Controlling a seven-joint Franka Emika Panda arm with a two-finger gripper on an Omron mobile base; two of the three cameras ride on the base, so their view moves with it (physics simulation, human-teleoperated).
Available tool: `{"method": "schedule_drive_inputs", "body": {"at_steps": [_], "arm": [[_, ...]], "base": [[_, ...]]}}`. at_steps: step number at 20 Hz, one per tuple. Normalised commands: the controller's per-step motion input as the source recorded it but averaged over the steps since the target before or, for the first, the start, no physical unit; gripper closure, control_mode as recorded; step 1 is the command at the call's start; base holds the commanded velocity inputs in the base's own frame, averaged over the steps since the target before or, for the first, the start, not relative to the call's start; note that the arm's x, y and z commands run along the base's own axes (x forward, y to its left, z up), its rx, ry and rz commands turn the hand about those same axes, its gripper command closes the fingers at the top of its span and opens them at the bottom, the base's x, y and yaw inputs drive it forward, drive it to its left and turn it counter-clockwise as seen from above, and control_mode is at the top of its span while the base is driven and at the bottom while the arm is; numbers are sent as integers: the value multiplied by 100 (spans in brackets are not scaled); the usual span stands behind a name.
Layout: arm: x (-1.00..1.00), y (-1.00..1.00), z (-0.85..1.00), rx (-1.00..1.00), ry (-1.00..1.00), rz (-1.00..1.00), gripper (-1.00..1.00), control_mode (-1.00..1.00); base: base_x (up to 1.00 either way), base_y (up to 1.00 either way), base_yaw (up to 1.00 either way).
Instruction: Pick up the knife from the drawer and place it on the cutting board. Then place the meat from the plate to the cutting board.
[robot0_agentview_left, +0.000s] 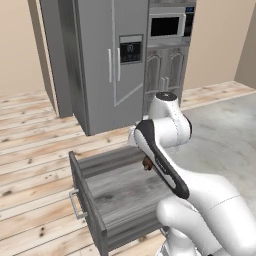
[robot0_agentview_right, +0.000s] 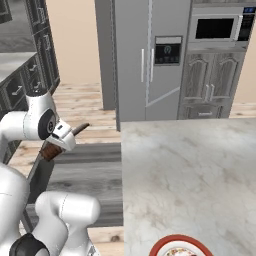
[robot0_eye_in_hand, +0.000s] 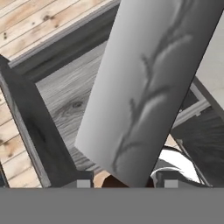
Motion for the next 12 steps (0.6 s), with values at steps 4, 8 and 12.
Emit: {"method": "schedule_drive_inputs", "body": {"at_steps": [4, 8, 12], "arm": [[0, 0, 0, 0, 0, 0, 100, 100], [0, 0, 0, 0, 0, 0, 100, 100], [0, 0, 0, 0, 0, 0, 100, 100]], "base": [[-39, 16, 1], [-95, 11, 1], [-64, 38, 1]]}}
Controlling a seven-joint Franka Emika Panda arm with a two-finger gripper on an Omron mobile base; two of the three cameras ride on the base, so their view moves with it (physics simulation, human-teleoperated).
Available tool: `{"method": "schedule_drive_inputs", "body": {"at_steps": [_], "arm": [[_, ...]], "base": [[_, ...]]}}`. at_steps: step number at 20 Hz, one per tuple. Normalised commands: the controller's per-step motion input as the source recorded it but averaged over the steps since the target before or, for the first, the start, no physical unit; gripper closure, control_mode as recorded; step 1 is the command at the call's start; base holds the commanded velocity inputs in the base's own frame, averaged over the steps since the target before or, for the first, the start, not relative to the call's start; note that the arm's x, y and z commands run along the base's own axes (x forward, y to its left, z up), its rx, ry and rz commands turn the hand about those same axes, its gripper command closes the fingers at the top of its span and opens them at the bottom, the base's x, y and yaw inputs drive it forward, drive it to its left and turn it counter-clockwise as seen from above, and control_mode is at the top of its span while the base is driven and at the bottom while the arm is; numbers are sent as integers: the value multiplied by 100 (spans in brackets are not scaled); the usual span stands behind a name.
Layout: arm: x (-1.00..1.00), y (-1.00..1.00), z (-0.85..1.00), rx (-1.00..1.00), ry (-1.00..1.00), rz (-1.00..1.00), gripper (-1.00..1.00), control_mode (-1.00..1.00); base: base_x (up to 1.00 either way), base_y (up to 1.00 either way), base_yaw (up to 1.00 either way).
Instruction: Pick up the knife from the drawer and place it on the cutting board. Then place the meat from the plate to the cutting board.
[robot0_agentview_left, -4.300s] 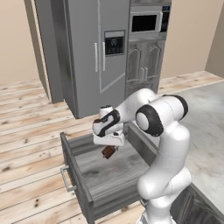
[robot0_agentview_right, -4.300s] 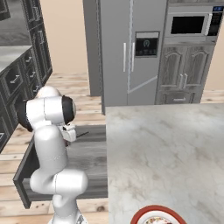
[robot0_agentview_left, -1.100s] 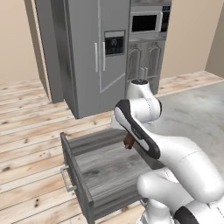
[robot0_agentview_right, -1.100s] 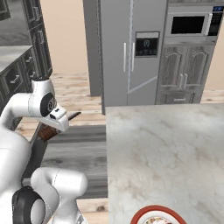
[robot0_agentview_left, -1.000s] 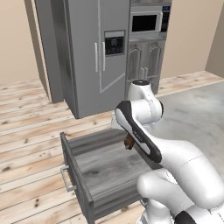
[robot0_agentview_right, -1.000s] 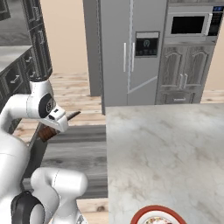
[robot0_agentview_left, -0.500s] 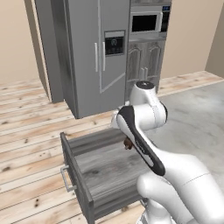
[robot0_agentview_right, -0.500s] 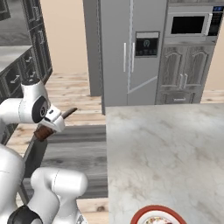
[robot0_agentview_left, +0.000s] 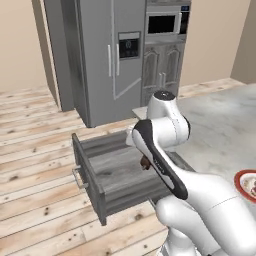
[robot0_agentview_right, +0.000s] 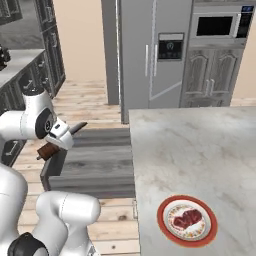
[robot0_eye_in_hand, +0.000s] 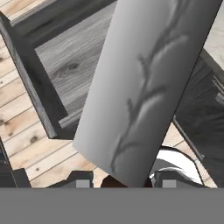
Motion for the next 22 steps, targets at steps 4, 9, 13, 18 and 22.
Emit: {"method": "schedule_drive_inputs", "body": {"at_steps": [4, 9, 13, 18, 22], "arm": [[0, 0, 0, 0, 0, 0, 100, 100], [0, 0, 0, 0, 0, 0, 100, 100], [0, 0, 0, 0, 0, 0, 100, 100], [0, 0, 0, 0, 0, 0, 100, 100], [0, 0, 0, 0, 0, 0, 100, 100]], "base": [[-41, 79, 11], [-11, 49, 55], [0, 0, 92], [0, 0, 93], [-1, 0, 90]]}}
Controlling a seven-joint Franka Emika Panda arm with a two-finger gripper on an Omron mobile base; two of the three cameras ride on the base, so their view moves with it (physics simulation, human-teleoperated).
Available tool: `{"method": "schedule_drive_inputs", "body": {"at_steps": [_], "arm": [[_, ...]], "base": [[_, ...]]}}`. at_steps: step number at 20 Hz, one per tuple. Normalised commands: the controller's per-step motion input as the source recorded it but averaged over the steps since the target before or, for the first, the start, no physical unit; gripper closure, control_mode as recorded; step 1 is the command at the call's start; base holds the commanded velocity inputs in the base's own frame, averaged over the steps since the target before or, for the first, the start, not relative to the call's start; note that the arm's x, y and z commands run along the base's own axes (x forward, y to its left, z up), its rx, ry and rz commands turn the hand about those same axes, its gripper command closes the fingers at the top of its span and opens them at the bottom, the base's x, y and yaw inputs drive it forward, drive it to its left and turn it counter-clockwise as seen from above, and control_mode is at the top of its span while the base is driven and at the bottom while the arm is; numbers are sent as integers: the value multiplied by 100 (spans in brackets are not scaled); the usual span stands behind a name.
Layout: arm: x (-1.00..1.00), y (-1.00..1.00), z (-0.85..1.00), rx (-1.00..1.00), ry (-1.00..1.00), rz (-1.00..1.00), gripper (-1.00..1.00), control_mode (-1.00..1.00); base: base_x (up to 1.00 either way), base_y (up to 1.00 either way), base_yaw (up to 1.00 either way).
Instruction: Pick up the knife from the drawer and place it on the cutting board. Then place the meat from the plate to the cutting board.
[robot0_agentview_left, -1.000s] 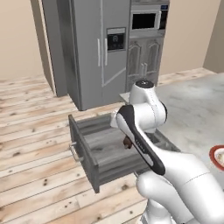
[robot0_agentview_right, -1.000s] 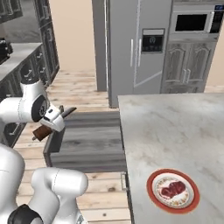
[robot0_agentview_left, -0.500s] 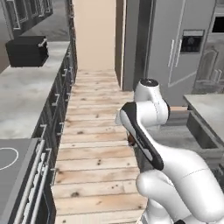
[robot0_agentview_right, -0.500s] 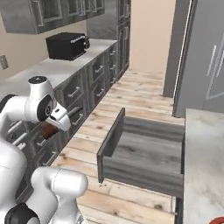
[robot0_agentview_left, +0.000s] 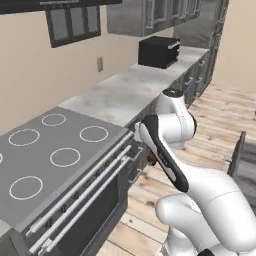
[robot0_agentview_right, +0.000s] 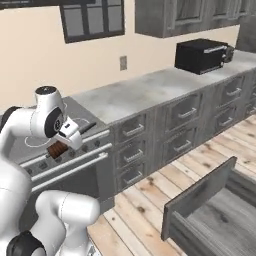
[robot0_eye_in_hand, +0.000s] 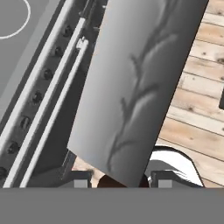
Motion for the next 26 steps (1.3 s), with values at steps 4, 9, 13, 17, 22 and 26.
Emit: {"method": "schedule_drive_inputs", "body": {"at_steps": [4, 9, 13, 17, 22, 26], "arm": [[0, 0, 0, 0, 0, 0, 100, 100], [0, 0, 0, 0, 0, 0, 100, 100], [0, 0, 0, 0, 0, 0, 100, 100], [0, 0, 0, 0, 0, 0, 100, 100], [0, 0, 0, 0, 0, 0, 100, 100], [0, 0, 0, 0, 0, 0, 100, 100]], "base": [[-1, 0, 86], [-11, 4, 80], [-15, 28, 71], [-12, 40, 64], [-11, 36, 64], [-7, 46, 65]]}}
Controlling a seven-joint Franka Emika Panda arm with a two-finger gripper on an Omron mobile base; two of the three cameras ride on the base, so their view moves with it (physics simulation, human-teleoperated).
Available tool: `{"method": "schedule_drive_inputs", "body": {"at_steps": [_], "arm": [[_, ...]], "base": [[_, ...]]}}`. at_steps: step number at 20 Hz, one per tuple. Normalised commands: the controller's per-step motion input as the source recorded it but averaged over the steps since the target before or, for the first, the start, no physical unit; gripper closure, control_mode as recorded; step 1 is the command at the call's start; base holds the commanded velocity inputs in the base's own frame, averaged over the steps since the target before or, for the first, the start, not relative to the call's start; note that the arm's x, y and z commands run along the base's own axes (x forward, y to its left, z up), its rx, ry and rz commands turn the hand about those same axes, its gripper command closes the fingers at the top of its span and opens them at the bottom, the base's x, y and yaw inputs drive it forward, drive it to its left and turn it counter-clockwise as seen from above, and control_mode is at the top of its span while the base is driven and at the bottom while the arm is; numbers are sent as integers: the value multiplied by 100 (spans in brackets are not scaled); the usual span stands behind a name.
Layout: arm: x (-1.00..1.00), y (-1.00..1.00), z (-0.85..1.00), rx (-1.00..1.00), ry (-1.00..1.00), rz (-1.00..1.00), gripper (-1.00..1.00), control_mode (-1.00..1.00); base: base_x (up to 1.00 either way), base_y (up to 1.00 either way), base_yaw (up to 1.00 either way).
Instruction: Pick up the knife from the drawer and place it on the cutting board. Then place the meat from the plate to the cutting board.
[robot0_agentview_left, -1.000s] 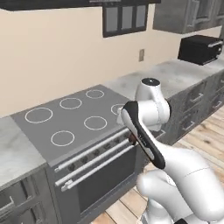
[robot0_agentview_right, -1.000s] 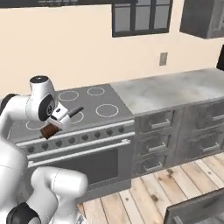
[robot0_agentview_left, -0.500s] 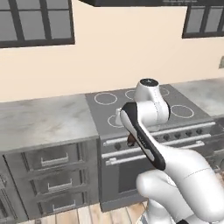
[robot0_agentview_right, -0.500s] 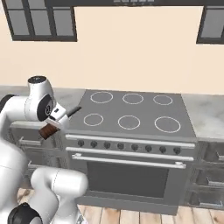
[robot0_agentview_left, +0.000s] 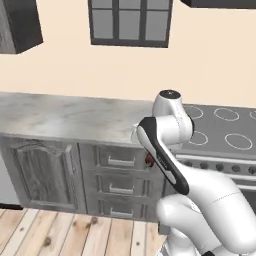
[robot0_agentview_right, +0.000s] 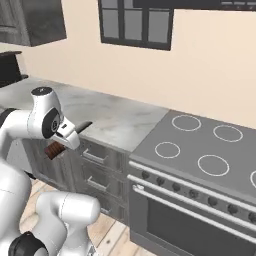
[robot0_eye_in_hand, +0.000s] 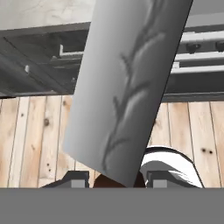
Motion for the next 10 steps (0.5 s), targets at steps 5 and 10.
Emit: {"method": "schedule_drive_inputs", "body": {"at_steps": [5, 10], "arm": [[0, 0, 0, 0, 0, 0, 100, 100], [0, 0, 0, 0, 0, 0, 100, 100]], "base": [[-3, 43, 70], [0, 25, 79]]}}
